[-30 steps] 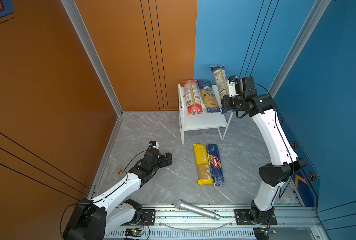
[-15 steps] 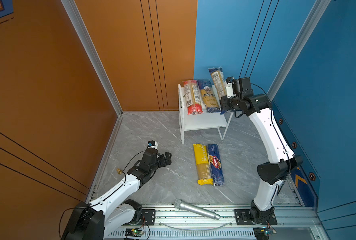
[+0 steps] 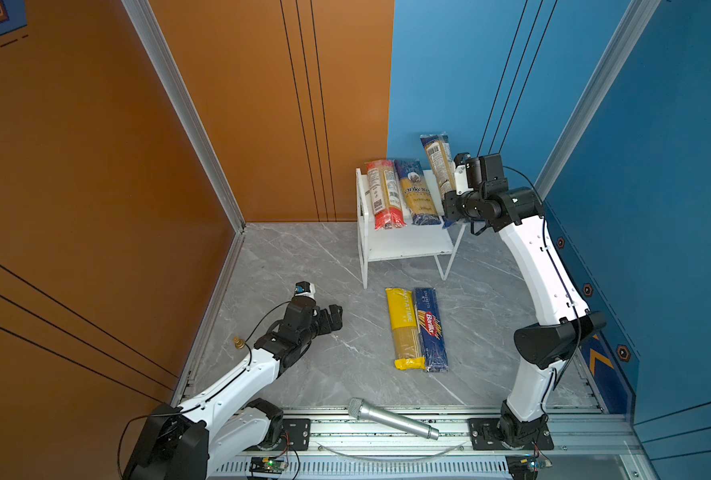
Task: Place and organize the pasta boxes and bags onto the shelf
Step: 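Lower the clear-wrapped bag beside the Ankara bag on the upper tier, then open the right gripper and release the clear-wrapped bag on the shelf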
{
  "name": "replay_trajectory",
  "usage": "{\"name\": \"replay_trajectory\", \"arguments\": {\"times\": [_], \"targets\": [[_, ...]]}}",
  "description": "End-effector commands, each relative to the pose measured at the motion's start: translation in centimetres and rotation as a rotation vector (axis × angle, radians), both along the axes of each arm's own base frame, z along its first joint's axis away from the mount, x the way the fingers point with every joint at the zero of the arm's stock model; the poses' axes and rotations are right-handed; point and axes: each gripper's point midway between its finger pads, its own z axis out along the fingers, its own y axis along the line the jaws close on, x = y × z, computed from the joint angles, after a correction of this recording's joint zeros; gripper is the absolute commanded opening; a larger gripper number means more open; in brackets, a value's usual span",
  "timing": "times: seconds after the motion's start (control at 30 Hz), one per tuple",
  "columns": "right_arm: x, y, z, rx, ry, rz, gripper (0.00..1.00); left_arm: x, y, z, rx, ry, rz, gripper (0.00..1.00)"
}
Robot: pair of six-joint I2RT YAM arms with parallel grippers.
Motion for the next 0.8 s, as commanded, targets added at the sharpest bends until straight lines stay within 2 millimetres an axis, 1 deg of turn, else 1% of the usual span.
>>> {"name": "replay_trajectory", "arguments": {"times": [0.0, 0.27, 0.43, 0.77], "targets": [[1.5, -0.2, 6.2, 0.057, -0.222, -0.017, 0.14, -0.1, 0.0, -0.1, -0.001, 0.013, -0.008, 0.98], [2.1, 0.2, 5.0, 0.057, -0.196, -0.015, 0.19, -0.1, 0.1, -0.1, 0.005, 0.014, -0.007, 0.98], [2.2, 0.1, 4.6, 0.057, -0.192, -0.024, 0.28, -0.1, 0.2, 0.1, 0.005, 0.012, -0.005, 0.98], [2.1, -0.1, 3.6, 0.044, -0.179, -0.035, 0.33, -0.2, 0.3, 0.2, 0.004, 0.010, -0.004, 0.98]]}}
